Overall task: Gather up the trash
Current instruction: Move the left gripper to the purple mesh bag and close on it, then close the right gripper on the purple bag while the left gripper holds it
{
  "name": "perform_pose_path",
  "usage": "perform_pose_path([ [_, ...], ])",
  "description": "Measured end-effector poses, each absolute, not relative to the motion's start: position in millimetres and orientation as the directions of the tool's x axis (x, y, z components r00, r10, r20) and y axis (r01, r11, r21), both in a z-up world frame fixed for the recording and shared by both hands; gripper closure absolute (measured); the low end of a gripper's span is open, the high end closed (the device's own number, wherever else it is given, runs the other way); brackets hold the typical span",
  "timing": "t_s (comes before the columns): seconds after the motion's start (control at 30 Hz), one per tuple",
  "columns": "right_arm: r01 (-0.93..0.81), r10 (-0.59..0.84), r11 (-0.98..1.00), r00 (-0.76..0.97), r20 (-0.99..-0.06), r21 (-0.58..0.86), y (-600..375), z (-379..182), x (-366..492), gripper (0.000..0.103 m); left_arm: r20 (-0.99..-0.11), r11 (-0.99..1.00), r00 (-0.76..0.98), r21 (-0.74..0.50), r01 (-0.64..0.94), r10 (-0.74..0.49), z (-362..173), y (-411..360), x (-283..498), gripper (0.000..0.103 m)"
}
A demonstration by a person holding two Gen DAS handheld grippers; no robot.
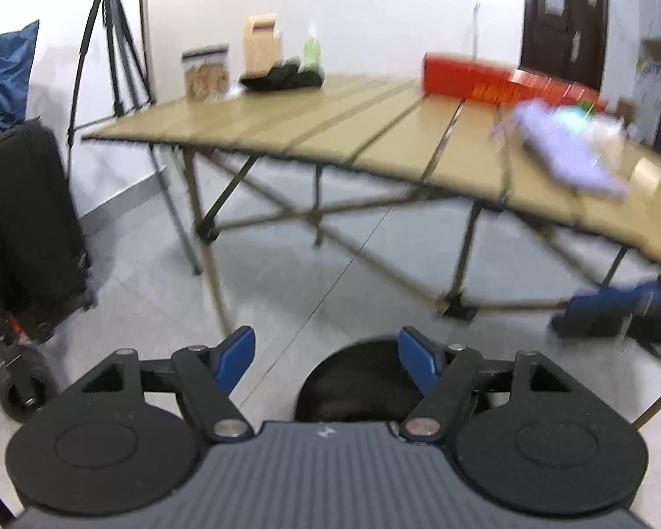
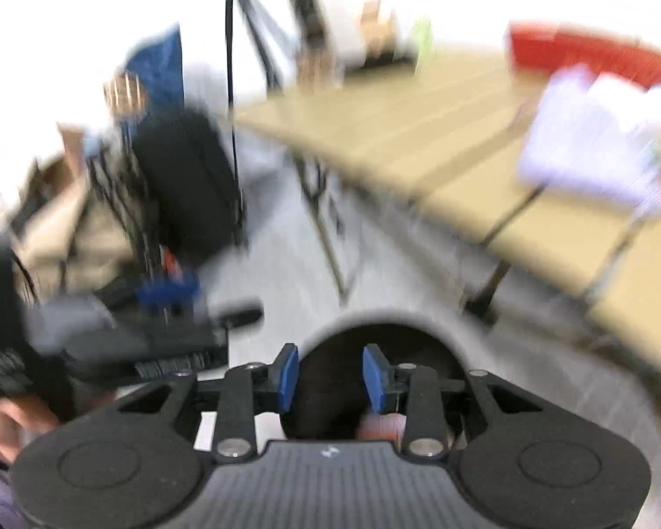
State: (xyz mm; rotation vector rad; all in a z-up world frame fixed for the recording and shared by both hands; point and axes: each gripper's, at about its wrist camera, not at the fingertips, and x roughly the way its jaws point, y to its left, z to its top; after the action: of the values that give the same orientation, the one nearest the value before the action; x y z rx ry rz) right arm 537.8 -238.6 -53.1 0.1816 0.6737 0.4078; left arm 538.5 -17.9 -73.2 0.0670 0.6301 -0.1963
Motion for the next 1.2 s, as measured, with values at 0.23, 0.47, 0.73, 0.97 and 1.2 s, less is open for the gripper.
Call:
perform_pose_path([
  [0.23,-0.067,0.085,0.996,0.875,-0.476,0.055,-291.3,-27.2,545.5,0.066,-0.476,0.936,0.811,-0.089,0.342,-0.341,-26.9,-62.0,537.6,0.041],
  [0.47,-0.023,0.080,0.993,0.849,-0.522,0.114,-318.4,-32.5,571.1,0.068,-0.455,0.921,0.811,-0.059,0.386,-0.369,15.0,-133.9,602.6,0.045],
  [0.73,-0.060,0.228,0.949,0.806,-0.546,0.308,-347.6,-48.1,584.6,0.078,-0.552,0.858,0.677,-0.153,0.491,-0.486,11.4,-225.0,727.5,0.038],
  [0.97,-0.019,0.255,0.916,0.799,-0.544,0.401,-371.5,-57.2,597.6,0.082,-0.636,0.859,0.600,-0.221,0.461,-0.485,-16.4,-229.5,747.6,0.083],
  [1.2,0.003,0.233,0.915,0.812,-0.535,0.404,-367.0,-58.2,600.4,0.080,-0.592,0.911,0.694,-0.312,0.270,-0.409,-28.0,-156.7,673.9,0.086],
])
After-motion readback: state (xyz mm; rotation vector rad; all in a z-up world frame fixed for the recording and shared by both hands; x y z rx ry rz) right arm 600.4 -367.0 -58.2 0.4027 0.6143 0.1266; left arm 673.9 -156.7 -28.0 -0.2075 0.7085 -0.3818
